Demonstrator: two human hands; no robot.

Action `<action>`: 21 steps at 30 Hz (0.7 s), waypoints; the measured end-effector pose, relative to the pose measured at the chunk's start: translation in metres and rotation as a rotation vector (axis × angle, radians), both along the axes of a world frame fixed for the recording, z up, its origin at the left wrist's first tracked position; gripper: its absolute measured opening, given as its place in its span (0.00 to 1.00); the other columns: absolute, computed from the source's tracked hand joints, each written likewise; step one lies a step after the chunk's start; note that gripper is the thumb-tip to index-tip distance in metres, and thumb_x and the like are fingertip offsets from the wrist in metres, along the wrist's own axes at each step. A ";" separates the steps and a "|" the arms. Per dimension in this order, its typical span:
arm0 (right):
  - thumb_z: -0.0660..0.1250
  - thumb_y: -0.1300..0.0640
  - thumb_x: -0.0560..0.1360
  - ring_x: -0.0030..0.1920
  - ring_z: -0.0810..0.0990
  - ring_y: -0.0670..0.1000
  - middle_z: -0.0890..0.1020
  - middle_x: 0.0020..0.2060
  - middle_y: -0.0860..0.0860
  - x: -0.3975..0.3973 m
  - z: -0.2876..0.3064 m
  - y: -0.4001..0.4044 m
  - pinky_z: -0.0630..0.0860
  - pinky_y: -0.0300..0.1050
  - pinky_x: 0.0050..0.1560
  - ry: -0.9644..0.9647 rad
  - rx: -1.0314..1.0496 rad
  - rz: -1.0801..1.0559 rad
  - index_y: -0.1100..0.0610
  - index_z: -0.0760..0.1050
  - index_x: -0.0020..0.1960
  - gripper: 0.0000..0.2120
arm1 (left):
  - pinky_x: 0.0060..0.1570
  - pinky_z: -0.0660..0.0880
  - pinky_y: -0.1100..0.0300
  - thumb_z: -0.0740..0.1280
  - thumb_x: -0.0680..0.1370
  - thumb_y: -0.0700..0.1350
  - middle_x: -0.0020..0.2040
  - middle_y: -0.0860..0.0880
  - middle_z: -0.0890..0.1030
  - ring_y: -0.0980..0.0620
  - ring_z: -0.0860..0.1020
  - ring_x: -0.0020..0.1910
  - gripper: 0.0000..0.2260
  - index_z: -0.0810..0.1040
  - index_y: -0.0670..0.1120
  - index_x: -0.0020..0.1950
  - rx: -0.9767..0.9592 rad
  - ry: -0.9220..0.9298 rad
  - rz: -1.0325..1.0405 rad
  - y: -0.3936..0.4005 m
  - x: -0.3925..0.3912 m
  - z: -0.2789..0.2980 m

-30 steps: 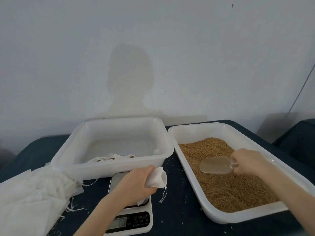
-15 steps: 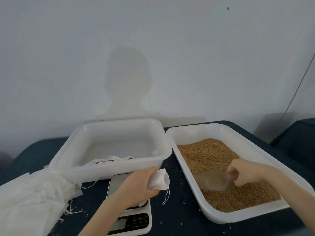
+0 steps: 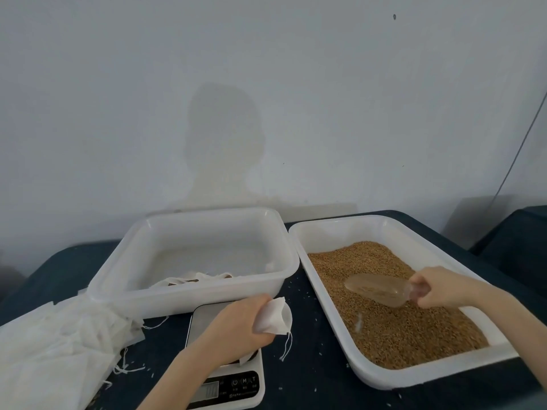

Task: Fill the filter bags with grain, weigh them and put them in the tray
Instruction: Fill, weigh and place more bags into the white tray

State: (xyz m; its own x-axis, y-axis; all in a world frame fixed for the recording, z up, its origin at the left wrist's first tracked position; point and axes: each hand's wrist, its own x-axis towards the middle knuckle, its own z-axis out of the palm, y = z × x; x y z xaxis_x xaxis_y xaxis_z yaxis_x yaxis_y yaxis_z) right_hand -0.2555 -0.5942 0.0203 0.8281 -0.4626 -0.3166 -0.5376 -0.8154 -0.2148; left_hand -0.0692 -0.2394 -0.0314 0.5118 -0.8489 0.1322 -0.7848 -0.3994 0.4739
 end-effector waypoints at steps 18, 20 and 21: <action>0.63 0.62 0.75 0.37 0.76 0.44 0.77 0.40 0.45 0.004 0.006 -0.001 0.73 0.33 0.36 0.156 -0.507 -0.016 0.51 0.77 0.44 0.08 | 0.36 0.65 0.70 0.67 0.72 0.53 0.35 0.62 0.72 0.69 0.71 0.38 0.13 0.62 0.66 0.38 0.048 0.002 -0.011 0.000 -0.004 0.001; 0.64 0.62 0.75 0.34 0.74 0.43 0.77 0.35 0.45 0.003 0.000 -0.007 0.71 0.33 0.33 0.148 -0.302 -0.003 0.55 0.80 0.43 0.07 | 0.36 0.65 0.70 0.67 0.71 0.54 0.36 0.62 0.72 0.67 0.71 0.38 0.13 0.62 0.66 0.38 0.049 -0.001 -0.014 0.001 -0.003 0.000; 0.65 0.64 0.73 0.35 0.76 0.43 0.78 0.35 0.46 0.002 -0.004 -0.010 0.73 0.34 0.35 0.142 -0.176 -0.007 0.57 0.81 0.43 0.07 | 0.36 0.64 0.69 0.67 0.71 0.54 0.36 0.62 0.72 0.67 0.70 0.38 0.13 0.62 0.67 0.39 0.051 0.000 -0.013 0.001 -0.003 -0.001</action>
State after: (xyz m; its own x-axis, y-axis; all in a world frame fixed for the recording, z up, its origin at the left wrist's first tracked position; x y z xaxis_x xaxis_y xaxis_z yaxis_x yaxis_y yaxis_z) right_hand -0.2539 -0.6038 0.0168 0.7777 -0.5264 -0.3436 -0.5579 -0.8299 0.0087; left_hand -0.0723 -0.2382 -0.0324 0.5002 -0.8613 0.0888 -0.7903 -0.4123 0.4533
